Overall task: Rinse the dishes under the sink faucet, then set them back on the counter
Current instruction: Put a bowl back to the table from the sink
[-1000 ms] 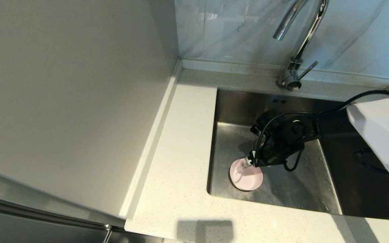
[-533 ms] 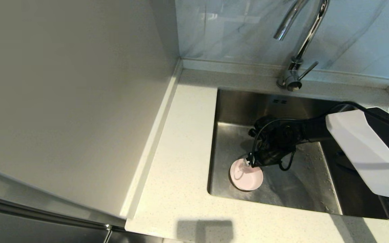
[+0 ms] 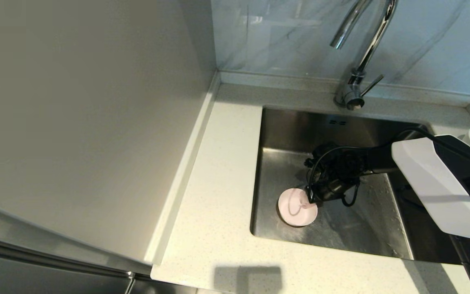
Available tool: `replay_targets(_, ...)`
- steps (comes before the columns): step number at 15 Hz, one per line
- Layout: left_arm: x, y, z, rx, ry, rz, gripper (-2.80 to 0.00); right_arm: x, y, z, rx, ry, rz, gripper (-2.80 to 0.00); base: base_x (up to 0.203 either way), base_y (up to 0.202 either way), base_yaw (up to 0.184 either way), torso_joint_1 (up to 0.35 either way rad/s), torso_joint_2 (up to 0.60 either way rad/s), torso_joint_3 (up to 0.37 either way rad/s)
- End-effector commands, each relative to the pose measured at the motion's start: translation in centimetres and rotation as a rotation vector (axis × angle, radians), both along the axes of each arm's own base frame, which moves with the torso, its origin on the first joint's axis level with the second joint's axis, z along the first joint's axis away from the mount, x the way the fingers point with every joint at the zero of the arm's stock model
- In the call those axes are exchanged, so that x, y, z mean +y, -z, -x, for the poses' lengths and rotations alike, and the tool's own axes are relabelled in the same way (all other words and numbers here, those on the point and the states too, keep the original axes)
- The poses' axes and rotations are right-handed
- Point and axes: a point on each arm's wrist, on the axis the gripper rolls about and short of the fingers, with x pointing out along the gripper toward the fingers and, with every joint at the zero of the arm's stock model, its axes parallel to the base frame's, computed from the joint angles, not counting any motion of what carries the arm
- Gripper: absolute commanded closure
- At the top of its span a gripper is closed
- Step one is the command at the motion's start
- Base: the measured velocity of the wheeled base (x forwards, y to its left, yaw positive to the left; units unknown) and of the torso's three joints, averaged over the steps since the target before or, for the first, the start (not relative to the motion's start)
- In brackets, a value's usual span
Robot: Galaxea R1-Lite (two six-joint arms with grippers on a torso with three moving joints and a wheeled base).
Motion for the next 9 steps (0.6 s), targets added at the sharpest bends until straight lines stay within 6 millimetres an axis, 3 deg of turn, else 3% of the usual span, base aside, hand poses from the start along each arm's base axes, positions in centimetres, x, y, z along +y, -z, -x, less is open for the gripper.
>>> replay_targets(1,0.0,0.0,0.0,-0.003,-0.001,0.0,0.0,-0.2,-0.5,0.3,-0.002,0.001,0.002,0.0,0.0,0.0,0.0,0.0,0.0,0.0)
replay_targets(5,0.0,0.0,0.0,-0.003,-0.001,0.0,0.0,-0.3,-1.2,0.6,-0.015,0.008,0.023,0.0,0.0,0.0,0.0,0.0,0.0,0.0)
replay_targets(9,0.0,0.0,0.0,-0.003,-0.001,0.0,0.0,-2.4,-3.3,0.4,-0.067,0.055,0.056,0.0,0.0,0.0,0.0,0.0,0.0,0.0)
